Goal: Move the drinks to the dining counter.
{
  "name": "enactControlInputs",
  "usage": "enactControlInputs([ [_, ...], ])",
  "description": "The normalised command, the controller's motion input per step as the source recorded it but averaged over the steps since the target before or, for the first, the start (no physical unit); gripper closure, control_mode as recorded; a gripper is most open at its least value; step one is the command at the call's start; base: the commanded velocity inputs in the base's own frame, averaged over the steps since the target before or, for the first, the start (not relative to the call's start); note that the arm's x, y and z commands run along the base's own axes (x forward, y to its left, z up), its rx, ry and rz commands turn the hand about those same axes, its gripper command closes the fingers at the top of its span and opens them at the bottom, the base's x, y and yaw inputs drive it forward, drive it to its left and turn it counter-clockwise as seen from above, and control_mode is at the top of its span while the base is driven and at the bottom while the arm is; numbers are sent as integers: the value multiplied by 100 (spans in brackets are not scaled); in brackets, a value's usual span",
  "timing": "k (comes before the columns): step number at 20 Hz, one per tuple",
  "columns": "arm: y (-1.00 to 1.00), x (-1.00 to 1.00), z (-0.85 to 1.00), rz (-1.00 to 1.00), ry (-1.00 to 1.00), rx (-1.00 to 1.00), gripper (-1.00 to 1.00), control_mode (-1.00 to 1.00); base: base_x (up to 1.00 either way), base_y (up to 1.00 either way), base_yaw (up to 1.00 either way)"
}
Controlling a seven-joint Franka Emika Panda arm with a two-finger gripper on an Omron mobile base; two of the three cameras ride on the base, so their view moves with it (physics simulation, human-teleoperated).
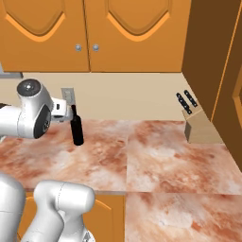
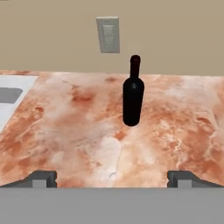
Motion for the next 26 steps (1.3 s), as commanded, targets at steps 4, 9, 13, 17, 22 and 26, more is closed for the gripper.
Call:
enactControlInputs([
  [4, 0, 17, -4, 0, -18, -1, -100, -100, 0, 0, 0],
  [9, 0, 0, -2, -4, -10, -4, -100, -100, 0, 0, 0],
  [13, 0, 3, 0, -3, 1, 0, -100, -100, 0, 0, 0],
  [17, 0, 11, 0, 0, 3, 0, -100, -100, 0, 0, 0],
  [22, -3, 23, -15, 0, 0, -2, -100, -100, 0, 0, 0],
  [26, 0, 29, -29, 0, 0, -2, -100, -100, 0, 0, 0],
])
